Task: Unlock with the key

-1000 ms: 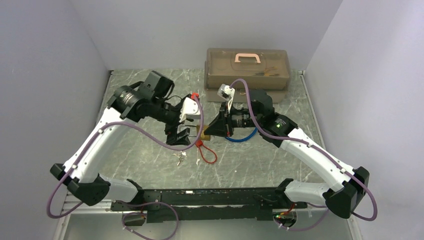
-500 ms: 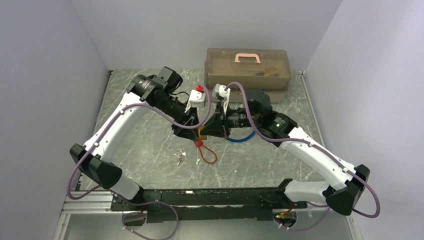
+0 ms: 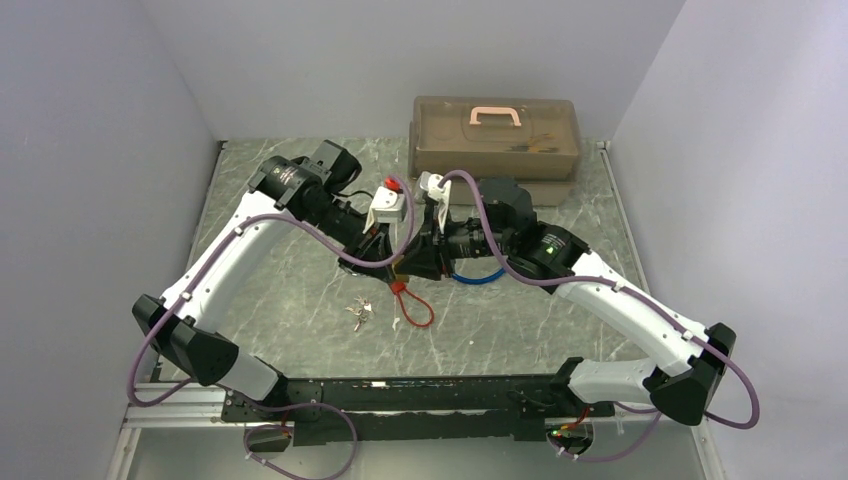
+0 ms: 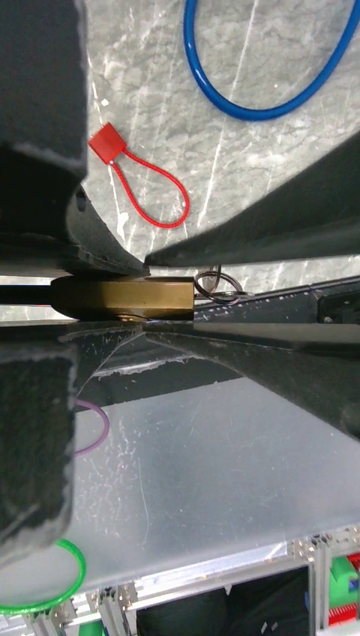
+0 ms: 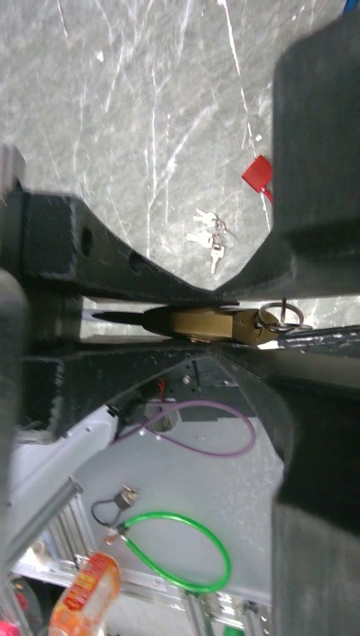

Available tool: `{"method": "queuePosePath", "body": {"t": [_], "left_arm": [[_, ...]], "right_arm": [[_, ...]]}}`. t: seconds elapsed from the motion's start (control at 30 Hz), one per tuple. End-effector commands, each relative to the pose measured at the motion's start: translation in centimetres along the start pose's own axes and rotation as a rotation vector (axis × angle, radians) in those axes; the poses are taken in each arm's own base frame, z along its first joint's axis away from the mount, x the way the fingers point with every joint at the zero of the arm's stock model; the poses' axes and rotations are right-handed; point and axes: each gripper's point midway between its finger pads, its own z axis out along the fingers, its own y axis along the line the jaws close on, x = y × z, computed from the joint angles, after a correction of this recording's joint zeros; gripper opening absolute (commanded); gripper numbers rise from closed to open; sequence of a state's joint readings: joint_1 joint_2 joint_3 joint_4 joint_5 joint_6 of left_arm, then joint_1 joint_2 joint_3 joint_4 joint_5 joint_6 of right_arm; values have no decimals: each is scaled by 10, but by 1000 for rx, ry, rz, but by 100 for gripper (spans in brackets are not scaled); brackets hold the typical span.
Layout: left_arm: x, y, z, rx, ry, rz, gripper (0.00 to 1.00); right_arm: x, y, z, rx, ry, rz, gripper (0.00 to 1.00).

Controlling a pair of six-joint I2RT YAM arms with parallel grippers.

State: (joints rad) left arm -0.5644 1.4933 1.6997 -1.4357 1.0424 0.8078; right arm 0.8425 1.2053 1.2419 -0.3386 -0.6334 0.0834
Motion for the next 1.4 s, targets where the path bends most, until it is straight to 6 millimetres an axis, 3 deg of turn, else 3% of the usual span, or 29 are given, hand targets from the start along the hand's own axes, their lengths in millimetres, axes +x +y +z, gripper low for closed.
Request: {"method": "queuePosePath", "body": {"t": [0.0,0.07,0.17,0.3,0.4,0.57,0.67,0.8,0.93,1.07,1.2,1.37], "left_arm": [[-9,-13,-8,-37,-28,35,0],[-14,-10,-11,-67,-32,29,0],[-23,-4,-20,-131,-10,35,0],[-32,6,-34,-220,35,-5,0],[-37,6,-40,-236,51,-32,0],[-36,3,-40,-238,87,-81,0],[-26,7,-38,-279,148,-101,0],[4,21,-37,-417,338,-126,0],[55,44,-49,-603,632,-156,0],[77,48,-61,-645,757,-99,0],[74,52,-78,-715,876,56,0],[54,54,-87,-834,1002,406,0]], "right_arm": [[-67,4,-24,75,-184,-127,39],[-76,0,-36,141,-218,-145,46],[-87,-2,-58,226,-293,-160,48],[-83,-6,-78,314,-373,-159,38],[-72,-11,-78,332,-388,-143,27],[-66,-8,-68,282,-400,-122,21],[-69,-15,-64,300,-417,-93,16],[-61,-47,-61,444,-388,-6,10],[-45,-65,-67,548,-345,36,21],[-43,-69,-92,641,-400,25,27],[-43,-71,-121,738,-482,34,41],[-43,-73,-151,832,-553,45,46]]}}
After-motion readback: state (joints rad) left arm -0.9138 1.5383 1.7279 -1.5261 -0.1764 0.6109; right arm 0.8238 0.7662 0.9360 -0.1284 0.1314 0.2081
